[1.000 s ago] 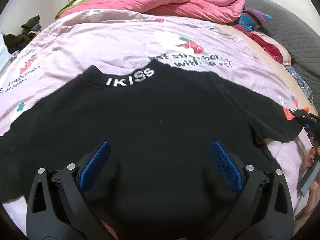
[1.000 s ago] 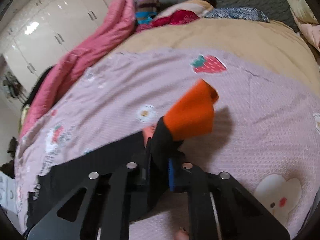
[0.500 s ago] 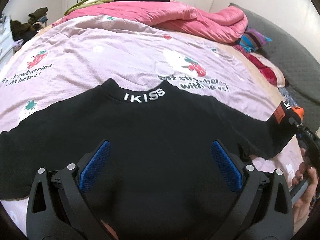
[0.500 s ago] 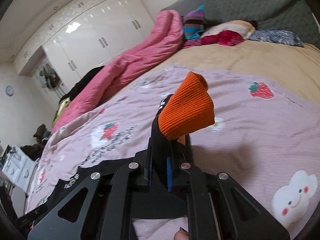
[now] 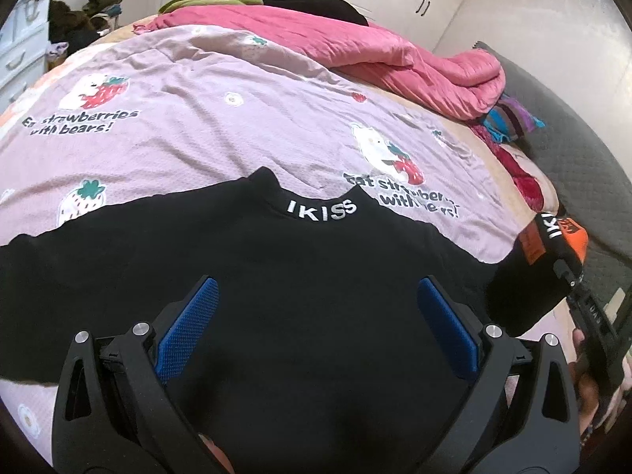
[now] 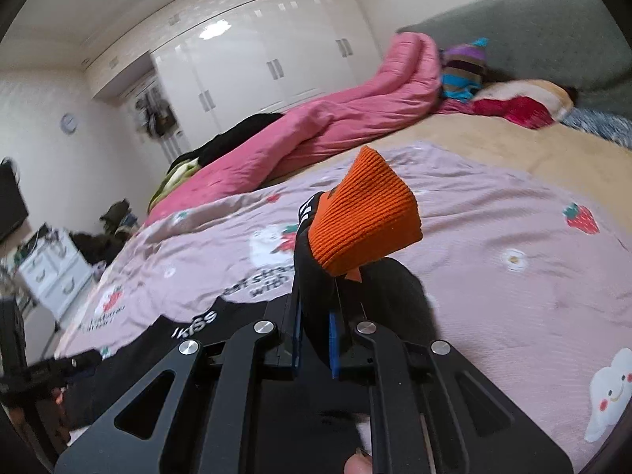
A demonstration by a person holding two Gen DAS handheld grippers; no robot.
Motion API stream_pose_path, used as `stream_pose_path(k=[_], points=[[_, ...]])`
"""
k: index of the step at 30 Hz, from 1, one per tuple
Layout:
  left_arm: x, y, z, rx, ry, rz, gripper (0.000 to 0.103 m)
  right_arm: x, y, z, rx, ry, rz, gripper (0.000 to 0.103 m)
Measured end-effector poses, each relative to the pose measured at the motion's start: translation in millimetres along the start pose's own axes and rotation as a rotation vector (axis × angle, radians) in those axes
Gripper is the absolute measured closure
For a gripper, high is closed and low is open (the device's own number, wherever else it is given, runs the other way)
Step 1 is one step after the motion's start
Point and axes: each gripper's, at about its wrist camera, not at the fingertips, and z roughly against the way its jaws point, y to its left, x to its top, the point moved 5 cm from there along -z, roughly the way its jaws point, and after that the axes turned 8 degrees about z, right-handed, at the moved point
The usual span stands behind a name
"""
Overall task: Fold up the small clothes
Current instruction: 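Carry the cuff with the right tool across onto the sweatshirt body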
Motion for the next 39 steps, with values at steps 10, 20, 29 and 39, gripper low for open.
stream_pose_path(k=[10, 20, 29, 39], points=[[3, 17, 4, -0.049, 0.034, 0.062, 0.008, -13, 60, -14, 0.068, 0.039, 0.125, 0.094], [0, 33, -2, -0.146, 0.099, 0.154, 0.008, -34, 112, -30, 0.117, 0.087, 0.247, 0.093], [-6, 45, -18, -0.184, 0.164, 0.211, 0.008, -58, 150, -47, 0.154, 0.140, 0.339, 0.093], [-13, 55, -29, -0.207, 0.202, 0.255, 0.008, -100, 182, -69, 0.255, 0.281, 0.388, 0.080]])
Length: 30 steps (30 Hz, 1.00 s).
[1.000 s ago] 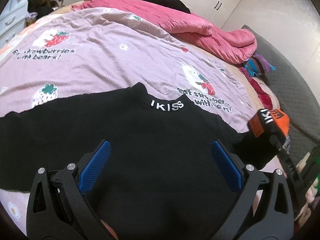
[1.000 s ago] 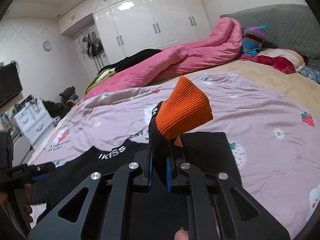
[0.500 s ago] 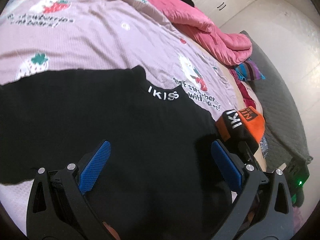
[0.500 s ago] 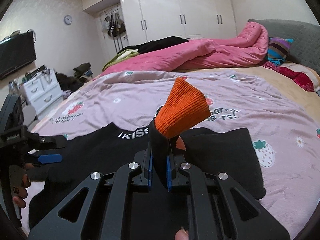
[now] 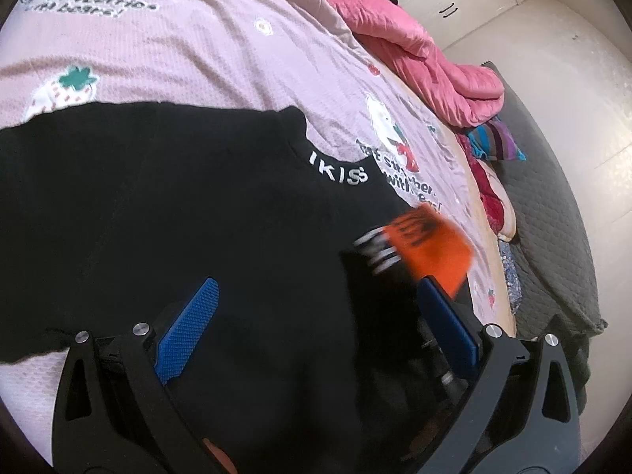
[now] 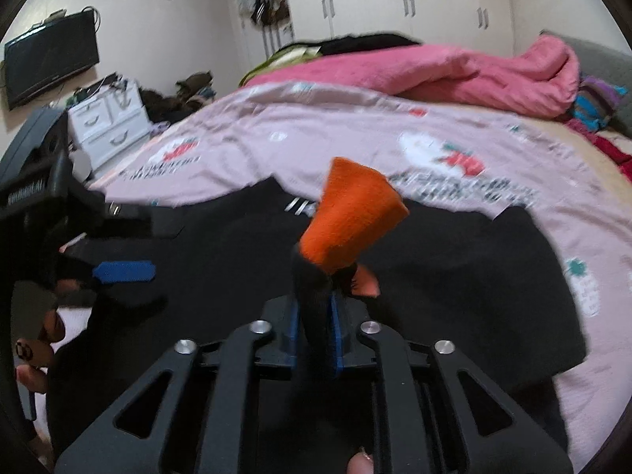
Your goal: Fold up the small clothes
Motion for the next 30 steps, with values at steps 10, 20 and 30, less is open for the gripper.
stream_pose_path(k=[10, 20, 30], points=[[-18, -4, -22, -0.047, 0.067, -0.006, 0.009, -17, 11, 25, 0.192, 0.038, -0.021, 0.028], [-39, -20, -55, -0.013, 0.106, -0.095, 0.059, -11, -56, 67, 0.082, -0.034, -0.150, 0.025], [-36, -60, -17, -0.001, -0.063, -0.298, 0.100, -21, -136, 91, -0.035, -0.066, -0.345, 0.025]])
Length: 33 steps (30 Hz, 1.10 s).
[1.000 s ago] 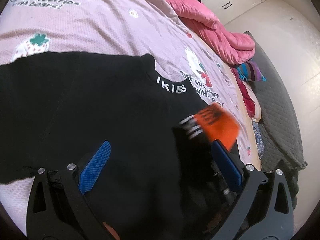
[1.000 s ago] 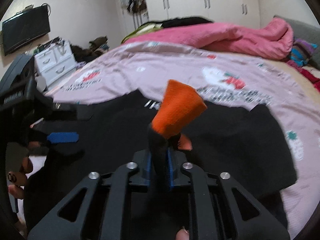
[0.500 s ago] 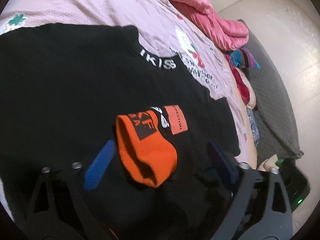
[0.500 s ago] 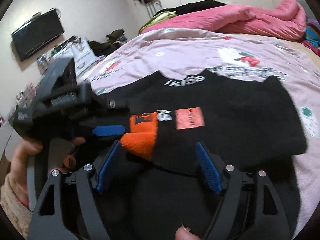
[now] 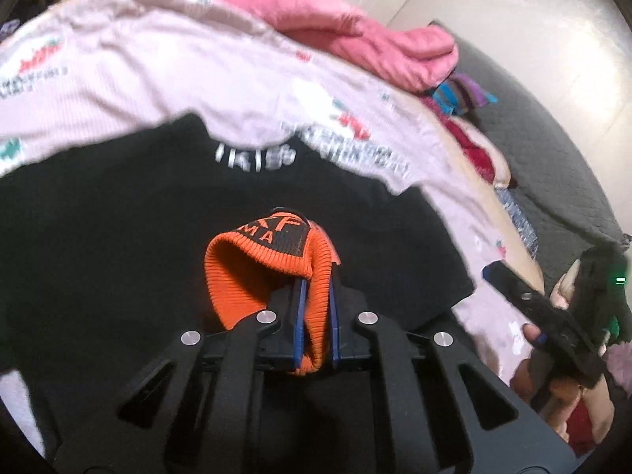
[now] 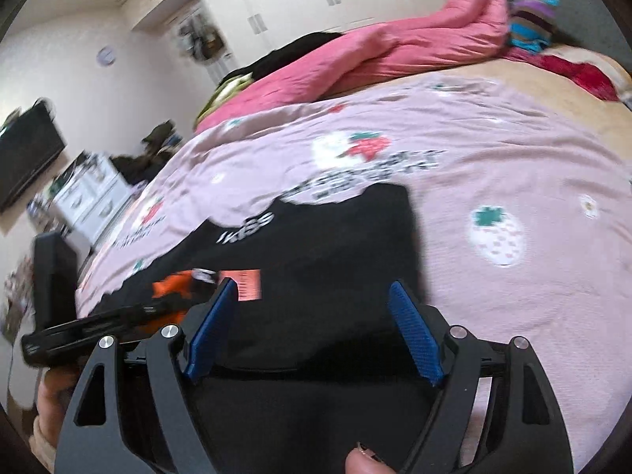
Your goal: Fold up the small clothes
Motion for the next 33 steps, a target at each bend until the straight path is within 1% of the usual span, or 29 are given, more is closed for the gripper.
stream_pose_path(k=[3, 7, 13, 16, 23, 27, 30, 33], points=[[9, -2, 27, -0.024, -0.064, -0.003, 0.100, 2, -11, 4, -0.012, -0.013, -0.033, 0.025], [12, -3, 42, -0.034, -0.092, -0.003, 0.100, 1, -16, 5, -0.025, -0.014, -0.041, 0.025], [7, 10, 42, -0.014, -0.081, 0.026, 0.100, -1, -8, -4, -0.038, 0.006, -0.006, 0.025], [4, 19, 45, -0.005, -0.069, 0.041, 0.100, -3, -3, -9, -0.064, 0.017, 0.035, 0.025], [4, 30, 58, 0.013, -0.083, 0.044, 0.100, -6, 5, -16, -0.097, 0.032, 0.101, 0.025], [2, 41, 53, 0.048, -0.051, 0.048, 0.099, -8, 6, -19, -0.101, 0.041, 0.108, 0.025], [3, 48, 54, 0.058, -0.050, 0.058, 0.093, -8, 8, -21, -0.100, 0.045, 0.117, 0.025], [7, 52, 66, 0.056, -0.084, 0.068, 0.091, -9, 10, -22, -0.102, 0.047, 0.125, 0.025]])
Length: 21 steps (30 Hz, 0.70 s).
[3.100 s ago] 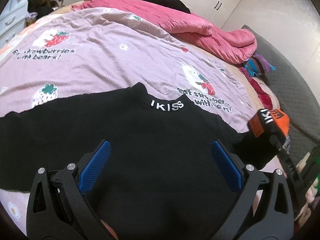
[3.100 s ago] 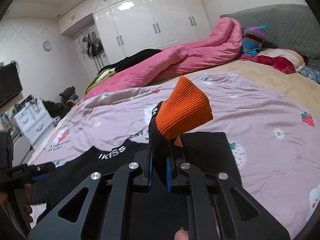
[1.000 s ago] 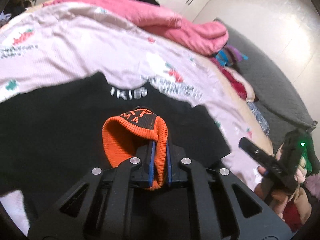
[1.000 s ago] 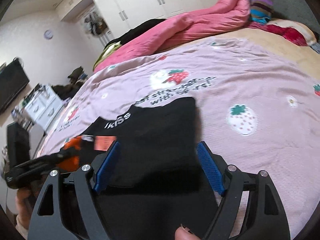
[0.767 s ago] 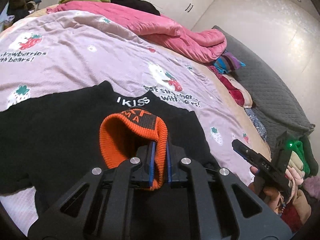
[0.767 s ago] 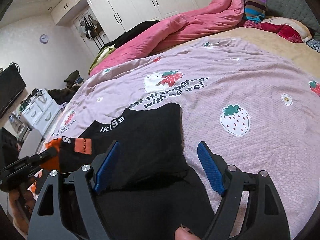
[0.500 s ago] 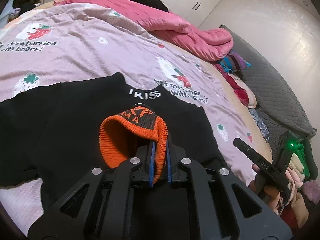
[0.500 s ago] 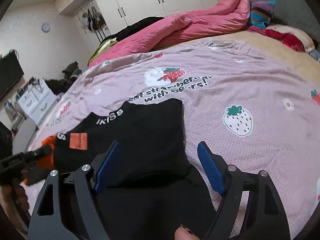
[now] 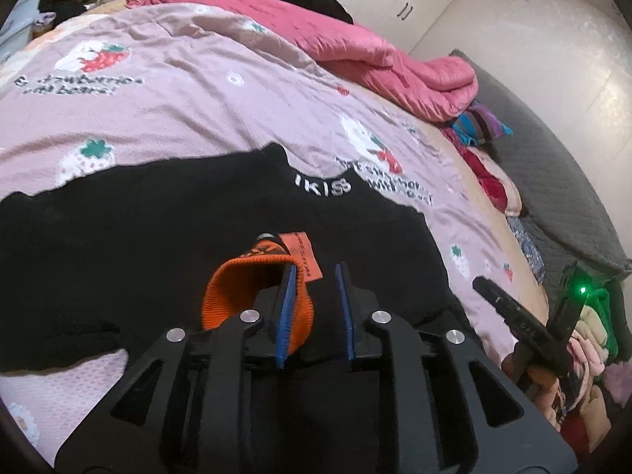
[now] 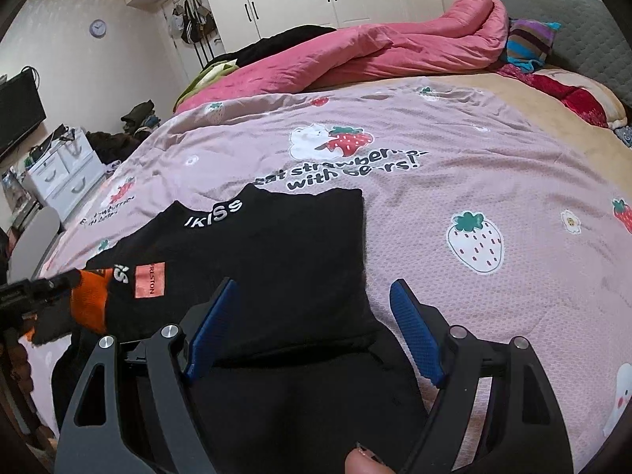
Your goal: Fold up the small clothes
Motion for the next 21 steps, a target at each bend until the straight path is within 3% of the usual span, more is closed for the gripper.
stream_pose_path(k=[7, 11, 17, 21], points=[[3, -2, 6, 0.028, -0.033, -0.025, 0.091, -1, 18, -6, 0.010, 0.008, 0.059, 0.025], [-8, -7, -16, 0.047, 0.027, -0.063, 0.088, -4, 33, -15, 0.031, 0.034, 0.102, 0.025], [-35, 15, -57, 0.183, 0.163, -0.065, 0.079, -19, 39, -39, 0.021, 0.147, 0.113, 0.025], [-38, 18, -58, 0.188, 0.164, -0.086, 0.078, -37, 30, -59, -0.021, 0.245, 0.106, 0.025]])
